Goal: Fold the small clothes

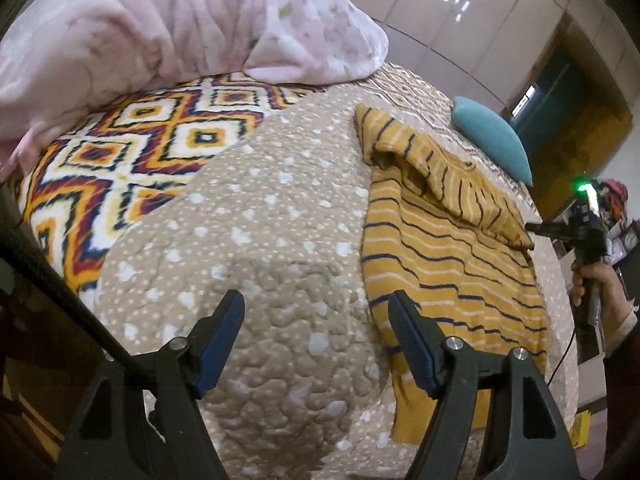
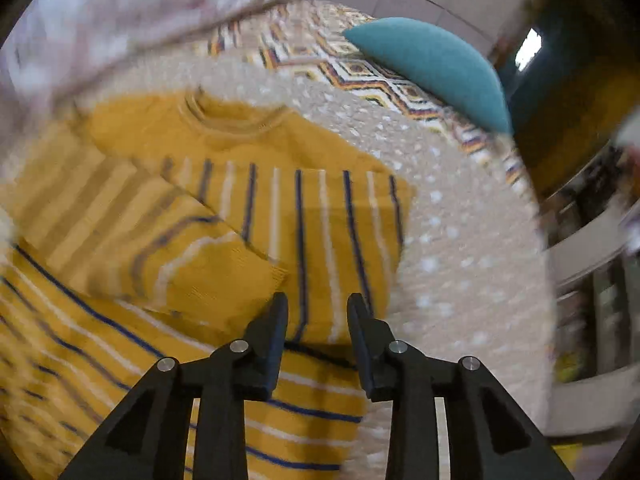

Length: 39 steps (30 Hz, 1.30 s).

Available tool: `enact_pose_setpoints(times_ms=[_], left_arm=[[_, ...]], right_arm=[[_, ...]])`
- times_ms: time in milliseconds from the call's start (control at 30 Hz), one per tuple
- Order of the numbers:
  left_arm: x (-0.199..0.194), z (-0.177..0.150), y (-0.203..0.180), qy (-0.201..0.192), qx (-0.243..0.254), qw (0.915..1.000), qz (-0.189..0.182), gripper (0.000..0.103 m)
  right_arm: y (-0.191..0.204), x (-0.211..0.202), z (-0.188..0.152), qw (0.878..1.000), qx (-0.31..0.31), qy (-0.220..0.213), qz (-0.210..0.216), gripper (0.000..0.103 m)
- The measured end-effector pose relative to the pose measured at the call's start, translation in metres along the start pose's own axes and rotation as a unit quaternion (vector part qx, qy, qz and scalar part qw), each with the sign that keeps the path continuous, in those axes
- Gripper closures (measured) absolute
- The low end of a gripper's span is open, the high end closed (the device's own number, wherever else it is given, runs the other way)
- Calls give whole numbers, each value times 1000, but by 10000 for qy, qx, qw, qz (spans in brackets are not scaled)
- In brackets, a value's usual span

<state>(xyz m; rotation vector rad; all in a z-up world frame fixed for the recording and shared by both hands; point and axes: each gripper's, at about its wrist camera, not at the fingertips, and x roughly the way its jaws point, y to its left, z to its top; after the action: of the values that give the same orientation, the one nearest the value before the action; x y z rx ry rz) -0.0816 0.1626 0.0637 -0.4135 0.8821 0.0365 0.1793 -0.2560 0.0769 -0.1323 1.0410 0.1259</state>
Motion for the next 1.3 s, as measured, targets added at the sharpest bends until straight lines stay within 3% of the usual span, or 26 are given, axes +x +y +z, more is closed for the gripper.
enact_pose_setpoints(times_ms=[100,167,300,367,400,500,567,633,800,867,933,1000,1067,1100,1133,1167,1200,1267,1300], left_arm=[[9,0,-10,96,-20,9999,-77,30],[13,-2,-17,165,9,9998,-148,30],[14,-5,-32,205,270,9993,-150,30],[14,-5,-35,179,370,9991,-104,30],[14,-5,-36,165,406,9990,-72,30],[19,-1,-34,174,468,9987,29,30],[24,3,-32,189,444,9988,47,30],[29,6,-31,164,438,9989,38,30],[43,10,-33,219,433,9988,47,30],[48,11,-33,307,379,9988,-16,30],[51,10,-32,359,383,9986,-9,30],[52,9,-31,373,423,9984,44,30],[50,7,-30,351,437,9984,71,30],[49,5,-29,329,441,9984,95,30],[47,3,-28,297,444,9985,106,30],[46,2,-28,282,445,9986,87,30],[46,1,-27,285,450,9986,52,30],[47,-2,-28,363,539,9978,-94,30],[47,-3,-29,400,584,9974,-103,30]], right_arm=[[-2,0,-11,9938,649,-218,874,41],[2,9,-13,9897,880,-241,1101,39],[18,45,-18,9882,1011,37,1152,40],[25,51,-21,9844,1060,66,1406,80],[28,47,-21,9841,1057,-30,1425,94],[27,19,-17,9824,949,-499,1527,97],[20,4,-12,9832,939,-735,1380,99],[5,4,-8,9876,1000,-749,948,100],[-15,48,-14,9943,1038,-79,-242,99],[-12,47,-22,9947,799,-156,-623,99],[-11,36,-31,9939,696,-269,-812,99],[-16,12,-43,9929,798,-511,-717,99],[-24,-24,-59,9888,890,-963,-715,95],[-25,-44,-70,9845,880,-1282,-810,83],[-25,-58,-80,9809,883,-1495,-879,56],[-28,-70,-91,9781,948,-1628,-884,42],[-33,-77,-104,9785,1081,-1649,-605,23],[-45,-74,-125,9815,1514,-1091,418,23],[-51,-69,-137,9778,1719,-782,912,34]])
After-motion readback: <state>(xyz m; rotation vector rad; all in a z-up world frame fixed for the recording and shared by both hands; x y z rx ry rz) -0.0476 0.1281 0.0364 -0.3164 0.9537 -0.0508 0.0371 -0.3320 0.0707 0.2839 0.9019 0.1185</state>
